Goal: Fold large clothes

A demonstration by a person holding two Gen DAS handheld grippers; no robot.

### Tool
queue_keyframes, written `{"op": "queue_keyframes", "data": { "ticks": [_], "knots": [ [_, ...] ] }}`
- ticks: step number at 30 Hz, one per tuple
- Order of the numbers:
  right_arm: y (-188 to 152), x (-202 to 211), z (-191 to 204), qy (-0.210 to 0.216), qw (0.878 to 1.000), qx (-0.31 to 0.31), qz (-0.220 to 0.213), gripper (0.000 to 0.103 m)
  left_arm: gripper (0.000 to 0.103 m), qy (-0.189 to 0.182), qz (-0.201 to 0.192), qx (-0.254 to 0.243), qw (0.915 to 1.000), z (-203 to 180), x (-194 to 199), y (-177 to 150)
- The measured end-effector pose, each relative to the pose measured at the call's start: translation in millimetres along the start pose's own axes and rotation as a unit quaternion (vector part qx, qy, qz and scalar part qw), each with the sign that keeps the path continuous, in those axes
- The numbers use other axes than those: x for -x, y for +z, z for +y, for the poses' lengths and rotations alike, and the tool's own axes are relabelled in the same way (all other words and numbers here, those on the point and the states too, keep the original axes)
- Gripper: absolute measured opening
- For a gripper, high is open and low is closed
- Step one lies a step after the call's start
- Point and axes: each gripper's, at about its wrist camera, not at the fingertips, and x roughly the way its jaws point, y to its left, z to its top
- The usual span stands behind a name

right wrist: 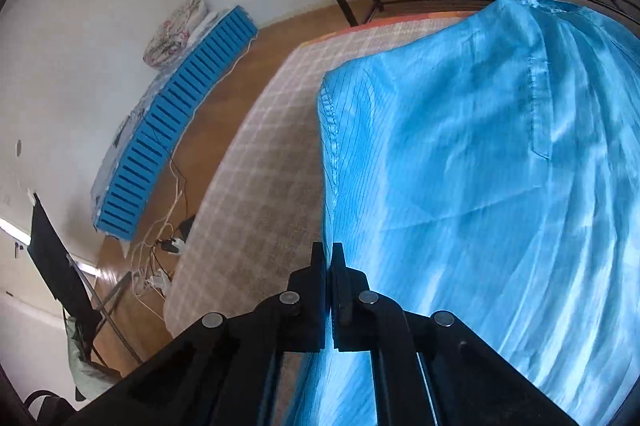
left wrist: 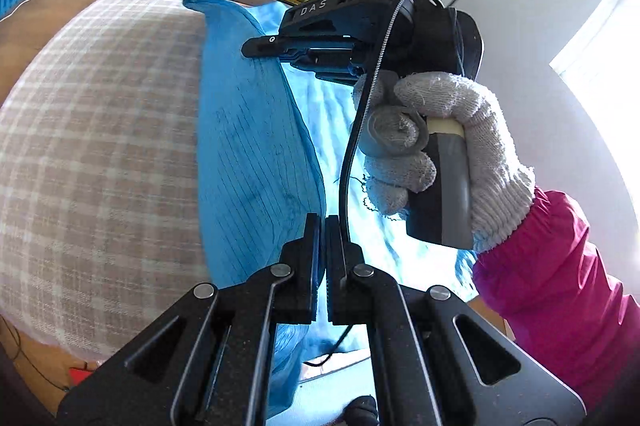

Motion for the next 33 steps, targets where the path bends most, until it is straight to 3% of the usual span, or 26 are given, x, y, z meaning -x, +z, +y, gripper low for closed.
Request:
{"op": "queue_keyframes", "data": {
  "ticks": [3, 6, 9, 11, 20, 24, 27, 30, 33],
  "knots": [
    [-15.5, 38.3, -56.1, 0.033, 0.996, -0.070, -0.040, 0.000, 0.000, -0.024, 0.015, -0.027, 0.9992, -24.3, -5.6, -4.6],
    [-42.7, 59.1, -117.6, 0.037, 0.987, -0.143, -0.063, 0.000, 0.000, -0.045, 0.028, -0.048, 0.9974, -41.6, -7.1, -10.3],
    [-65.2, 53.5, -162.4, 0.021, 0.980, -0.193, -0.041, 0.000, 0.000, -0.034, 0.023, -0.064, 0.9971, -49.3, -1.3, -12.5],
    [-70.7, 48.7, -174.7, 0.000, 0.980, -0.194, -0.033, 0.000, 0.000, -0.030, 0.017, -0.050, 0.9982, -43.9, 0.6, -8.6],
    [-57.0, 46.9, -159.3, -0.028, 0.988, -0.149, -0.028, 0.000, 0.000, 0.018, 0.026, 0.020, 0.9993, 0.7, -9.8, -10.5],
    [-69.1, 52.4, -157.4, -0.042, 0.990, -0.134, -0.012, 0.016, 0.000, 0.018, 0.058, 0.034, 0.9976, 12.4, -28.1, -20.7],
    [-80.0, 67.4, -145.0, -0.081, 0.992, -0.095, -0.005, 0.025, 0.000, 0.022, 0.084, 0.026, 0.9959, 15.0, -41.7, -30.7],
    [-92.0, 90.1, -127.5, -0.109, 0.993, -0.043, -0.005, 0.025, 0.000, 0.040, 0.106, 0.012, 0.9935, 17.0, -55.6, -45.0],
    [-105.8, 122.4, -115.0, -0.122, 0.992, -0.009, -0.020, 0.033, 0.000, 0.044, 0.135, 0.015, 0.9897, 21.1, -72.0, -59.9]
  ]
}}
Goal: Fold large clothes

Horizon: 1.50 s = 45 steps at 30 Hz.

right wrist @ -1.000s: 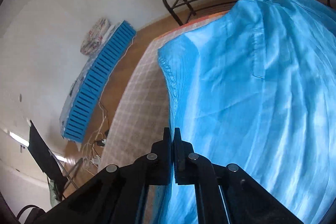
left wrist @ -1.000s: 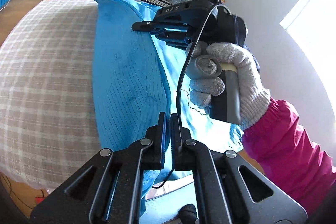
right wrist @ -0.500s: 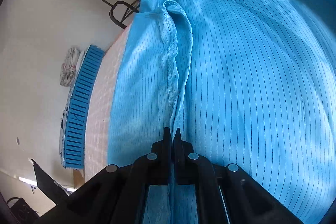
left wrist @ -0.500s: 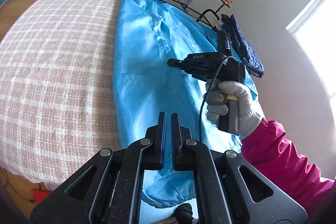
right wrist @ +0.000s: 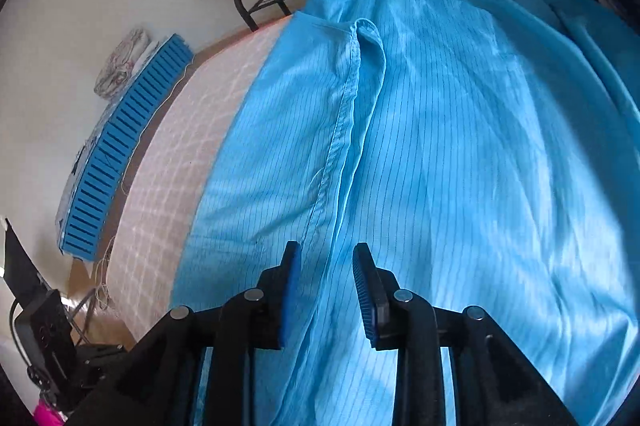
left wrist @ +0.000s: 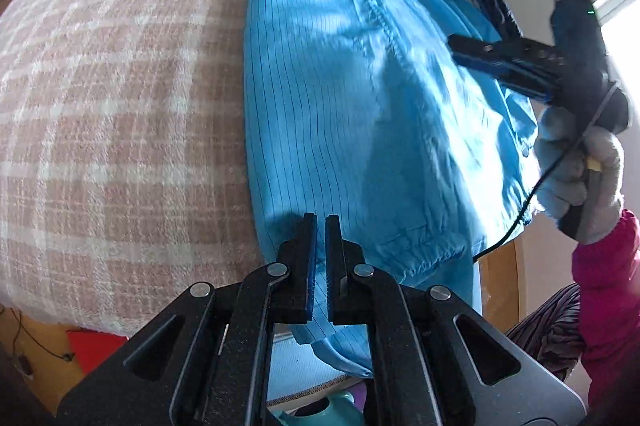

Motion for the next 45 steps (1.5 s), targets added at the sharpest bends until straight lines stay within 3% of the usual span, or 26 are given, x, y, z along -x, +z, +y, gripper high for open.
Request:
{"op": "queue_keyframes", "data": {
  "ticks": [2, 4, 6, 9, 11, 13, 17, 19, 21, 26, 32, 37, 41, 42, 44, 45],
  "knots": [
    [-10.5, 23.1, -1.3, -0.012, 1.000, 0.013, -0.020, 0.034, 0.000, 0.019, -0.015, -0.023, 0.9995, -7.3, 1.7, -4.9],
    [-21.4, 43.4, -6.1, -0.030, 0.998, 0.017, -0.045, 0.044, 0.000, 0.041, -0.016, -0.053, 0.9976, -17.6, 5.3, -5.6],
    [-33.0, 64.2, -16.2, -0.044, 0.996, 0.013, -0.071, 0.050, 0.000, 0.036, -0.032, -0.051, 0.9975, -21.9, 12.6, -3.8],
    [-48.3, 93.7, -43.1, -0.068, 0.993, -0.011, -0.100, 0.051, 0.000, 0.026, -0.066, -0.052, 0.9961, -31.3, 27.0, 3.4],
    [-57.5, 111.6, -65.2, -0.088, 0.989, -0.033, -0.117, 0.052, 0.009, 0.016, -0.095, -0.051, 0.9941, -39.5, 34.5, 13.8],
    [-63.1, 127.8, -85.7, -0.111, 0.984, -0.051, -0.133, 0.052, 0.028, 0.005, -0.119, -0.052, 0.9915, -51.2, 42.2, 25.5],
    [-74.4, 156.9, -130.9, -0.138, 0.973, -0.101, -0.153, 0.052, 0.040, -0.023, -0.112, -0.054, 0.9920, -77.9, 49.3, 48.9],
    [-80.5, 169.5, -155.3, -0.149, 0.968, -0.130, -0.158, 0.063, 0.047, -0.034, -0.108, -0.050, 0.9923, -89.3, 48.1, 60.2],
    [-89.6, 183.0, -181.3, -0.160, 0.958, -0.166, -0.169, 0.065, 0.047, -0.037, -0.111, -0.054, 0.9917, -101.0, 45.2, 70.0],
    [-116.9, 211.0, -250.9, -0.157, 0.932, -0.266, -0.189, 0.066, 0.047, -0.046, -0.105, -0.059, 0.9917, -117.8, 25.7, 85.1],
    [-138.7, 217.7, -326.6, -0.145, 0.894, -0.374, -0.200, 0.068, 0.054, -0.053, -0.059, -0.033, 0.9963, -111.5, -10.7, 87.8],
    [-135.3, 205.9, -359.7, -0.099, 0.878, -0.418, -0.209, 0.068, 0.054, -0.048, -0.050, -0.033, 0.9970, -110.1, -22.8, 91.2],
    [-118.4, 186.9, -369.4, -0.073, 0.882, -0.421, -0.198, 0.068, 0.054, -0.048, -0.055, -0.032, 0.9968, -110.4, -24.2, 95.7],
    [-113.5, 181.5, -370.4, -0.079, 0.885, -0.417, -0.193, 0.066, 0.054, -0.047, -0.056, -0.034, 0.9968, -110.8, -24.5, 96.4],
    [-104.9, 172.8, -370.2, -0.081, 0.891, -0.407, -0.183, 0.047, 0.054, -0.046, -0.055, -0.039, 0.9967, -111.9, -24.9, 97.2],
    [-100.5, 169.8, -369.1, -0.078, 0.896, -0.400, -0.177, 0.025, 0.054, -0.045, -0.054, -0.041, 0.9967, -112.5, -25.4, 96.9]
  ]
}}
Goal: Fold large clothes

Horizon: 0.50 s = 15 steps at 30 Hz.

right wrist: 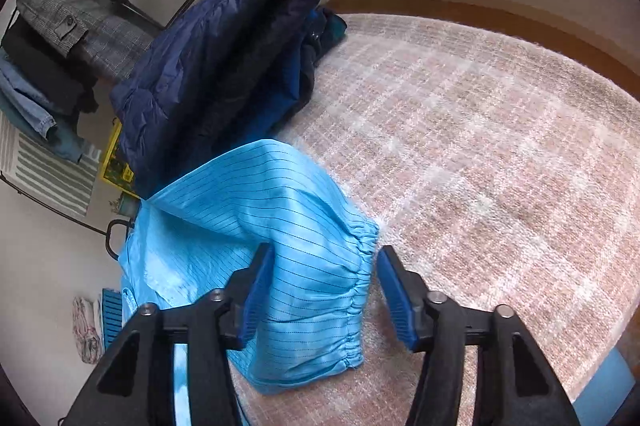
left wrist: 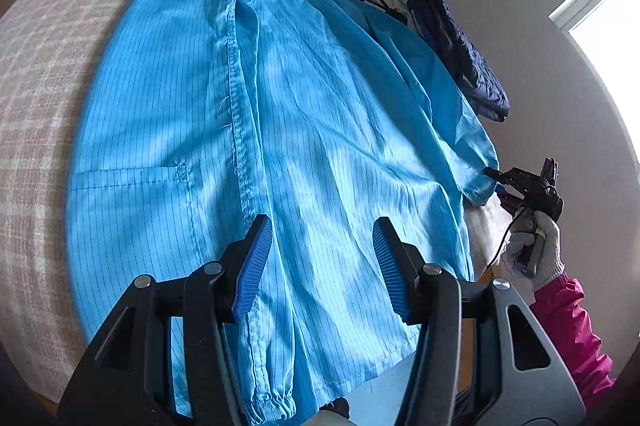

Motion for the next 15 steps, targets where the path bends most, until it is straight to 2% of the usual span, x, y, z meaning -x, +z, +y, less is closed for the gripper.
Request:
{"op": "queue_keyframes", "data": {
  "ticks": [1, 3, 5, 7, 8, 10, 12, 15],
  "knots": [
    [0.4, 0.0, 6.1, -0.007, 1.000, 0.011, -0.001, 0.015, 0.054, 0.001, 0.001, -0.002, 1.0000, -0.4, -0.5, -0.5],
    [1.6, 9.1, 22.9, -0.032, 0.998, 0.050, -0.019, 0.004, 0.054, 0.001, 0.004, -0.005, 1.0000, -0.2, -1.8, -1.6],
    [3.7, 31.5, 45.1, -0.072, 0.991, 0.099, -0.060, 0.002, 0.054, 0.000, 0.008, -0.002, 1.0000, 0.7, -3.7, -2.1],
    [5.3, 64.0, 69.7, -0.108, 0.976, 0.144, -0.120, 0.002, 0.054, -0.005, 0.010, 0.001, 0.9999, 1.1, -5.0, -2.6],
    [4.0, 82.1, 82.0, -0.111, 0.969, 0.161, -0.152, 0.002, 0.054, -0.006, 0.011, 0.001, 0.9999, 0.4, -6.0, -2.7],
    [-3.3, 113.9, 107.5, -0.093, 0.956, 0.192, -0.201, 0.002, 0.054, -0.006, 0.011, -0.004, 0.9999, -1.0, -7.2, -3.3],
    [-16.5, 133.2, 134.1, -0.066, 0.946, 0.227, -0.224, 0.002, 0.054, -0.004, 0.011, -0.006, 0.9999, -1.6, -7.9, -3.5],
    [-47.9, 136.8, 169.5, -0.017, 0.938, 0.286, -0.197, 0.002, 0.054, 0.000, 0.009, -0.002, 1.0000, 2.3, -6.5, -3.6]
  ]
}}
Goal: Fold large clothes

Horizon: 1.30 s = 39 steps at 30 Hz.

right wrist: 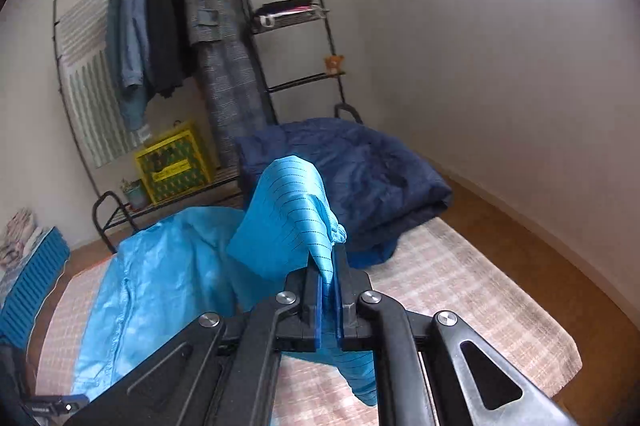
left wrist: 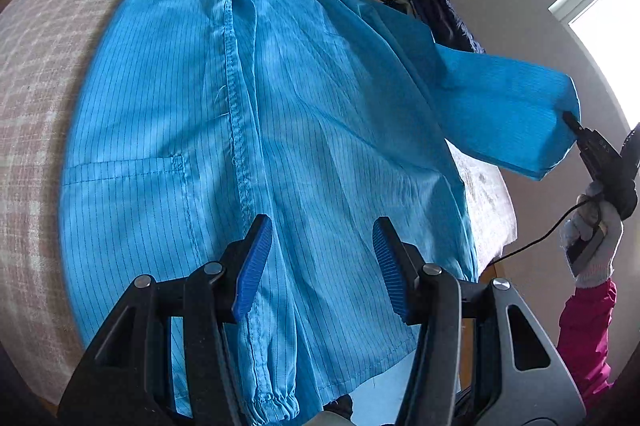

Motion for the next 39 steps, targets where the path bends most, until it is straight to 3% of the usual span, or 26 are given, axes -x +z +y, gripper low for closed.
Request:
{"op": "queue_keyframes", "data": {
  "ticks": [5, 10, 13, 17, 18, 20, 23, 29, 32, 34, 36, 39],
  "knots": [
    [-46.9, -5.6, 67.4, 0.092, 0.991, 0.077, 0.067, 0.002, 0.054, 0.007, -0.013, 0.015, 0.9998, 12.8, 10.8, 0.5],
    [-116.7, -24.6, 119.8, 0.166, 0.961, 0.152, 0.161, 0.002, 0.054, 0.007, -0.017, 0.039, 0.9991, 26.4, 14.7, 0.7],
    [-164.6, -27.6, 147.8, 0.213, 0.929, 0.216, 0.212, 0.002, 0.054, 0.008, -0.017, 0.047, 0.9987, 29.5, 15.5, 0.2],
    [-220.1, -22.2, 175.2, 0.267, 0.867, 0.318, 0.276, 0.002, 0.054, 0.010, -0.018, 0.046, 0.9987, 30.2, 16.2, -0.8],
    [-229.2, -20.3, 174.7, 0.274, 0.857, 0.331, 0.284, 0.002, 0.054, 0.011, -0.017, 0.045, 0.9988, 30.3, 15.4, -1.4],
    [-232.2, -18.7, 168.5, 0.280, 0.857, 0.324, 0.287, 0.002, 0.054, 0.014, -0.011, 0.044, 0.9989, 30.2, 12.4, -3.3],
    [-220.9, -20.2, 154.6, 0.275, 0.867, 0.305, 0.281, 0.002, 0.054, 0.013, 0.000, 0.048, 0.9988, 30.5, 5.0, -5.9],
    [-198.4, -1.7, 137.3, 0.271, 0.875, 0.295, 0.271, 0.003, 0.054, -0.002, 0.017, 0.042, 0.9990, 21.6, -3.8, -9.2],
    [-190.0, 6.7, 127.7, 0.293, 0.875, 0.269, 0.278, 0.029, 0.054, -0.009, 0.020, 0.032, 0.9992, 13.6, -6.2, -9.6],
    [-178.2, 15.9, 117.3, 0.329, 0.875, 0.236, 0.265, 0.034, 0.054, -0.013, 0.023, 0.024, 0.9994, 6.7, -8.2, -9.6],
    [-165.1, 18.5, 103.0, 0.346, 0.885, 0.191, 0.246, 0.033, 0.054, -0.016, 0.026, 0.015, 0.9994, -0.7, -10.5, -10.3],
    [-148.7, 1.4, 74.3, 0.313, 0.911, 0.108, 0.244, 0.035, 0.054, -0.029, 0.038, 0.003, 0.9988, -12.1, -16.8, -17.7]
  ]
}}
